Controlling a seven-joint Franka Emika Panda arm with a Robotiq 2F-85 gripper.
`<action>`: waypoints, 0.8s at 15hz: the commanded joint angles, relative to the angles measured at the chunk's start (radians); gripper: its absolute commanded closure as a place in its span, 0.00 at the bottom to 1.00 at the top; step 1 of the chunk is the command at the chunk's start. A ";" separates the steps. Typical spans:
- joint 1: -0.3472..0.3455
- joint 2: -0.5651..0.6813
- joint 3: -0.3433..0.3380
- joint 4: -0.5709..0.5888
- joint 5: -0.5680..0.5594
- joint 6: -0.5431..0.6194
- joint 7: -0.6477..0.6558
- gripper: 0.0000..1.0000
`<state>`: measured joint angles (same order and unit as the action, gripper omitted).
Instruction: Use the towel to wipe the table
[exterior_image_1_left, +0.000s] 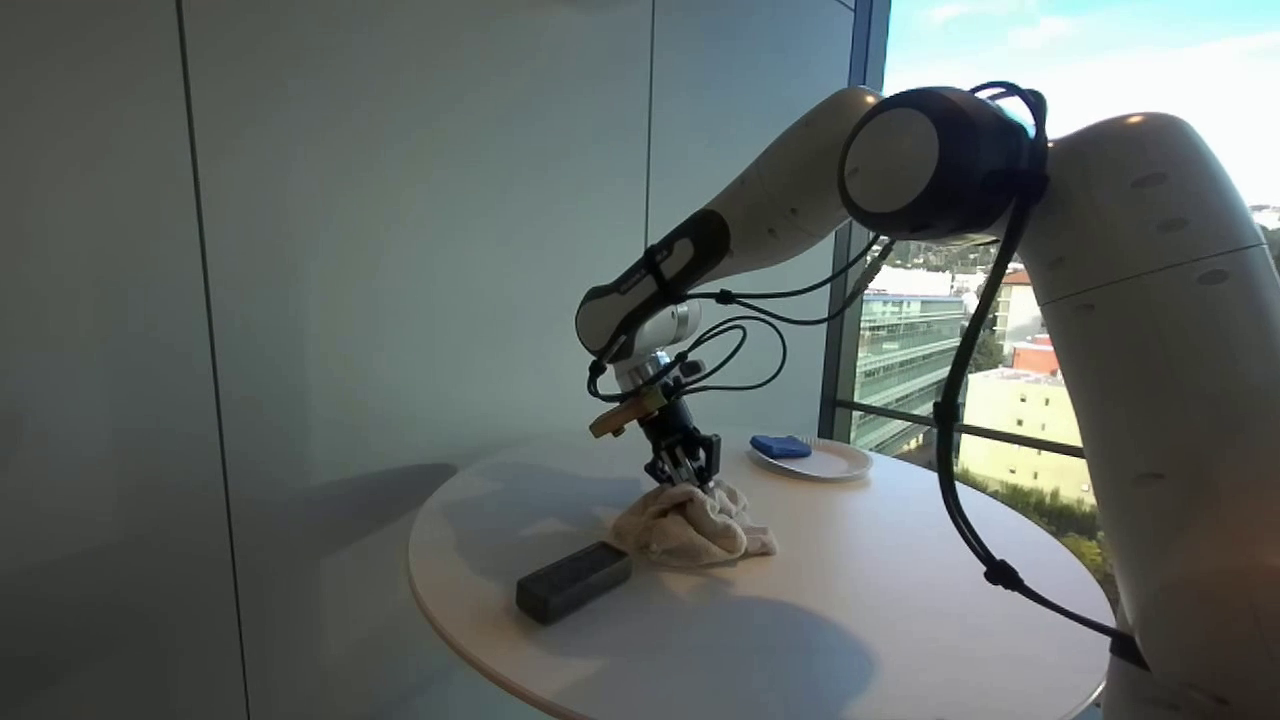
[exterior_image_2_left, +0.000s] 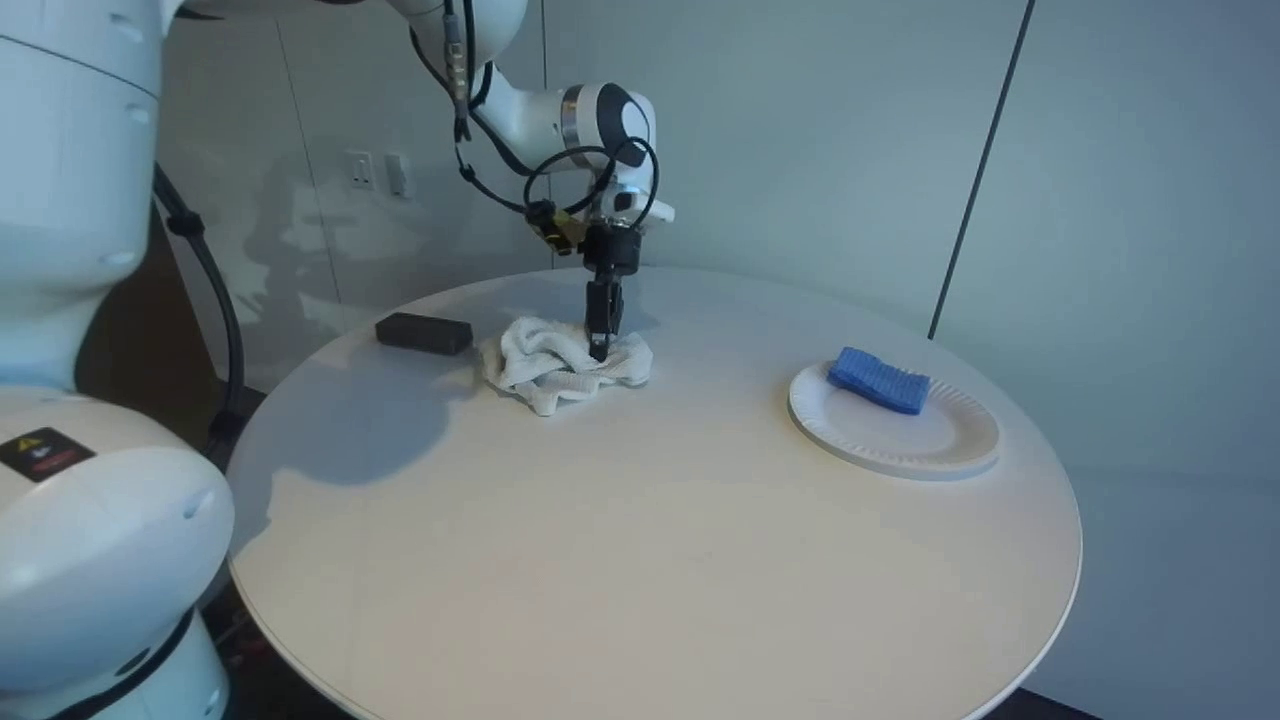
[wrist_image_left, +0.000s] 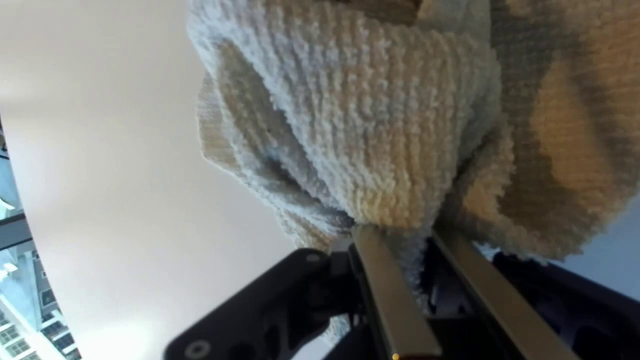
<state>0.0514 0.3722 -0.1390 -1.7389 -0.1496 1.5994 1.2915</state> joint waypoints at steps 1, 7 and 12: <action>0.003 -0.076 -0.004 -0.183 -0.001 0.000 0.173 0.91; -0.047 -0.049 0.009 -0.084 0.037 -0.017 0.198 0.91; -0.037 0.056 0.008 0.244 -0.124 0.003 0.075 0.91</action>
<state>0.0158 0.3482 -0.1334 -1.6910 -0.2032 1.6035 1.4361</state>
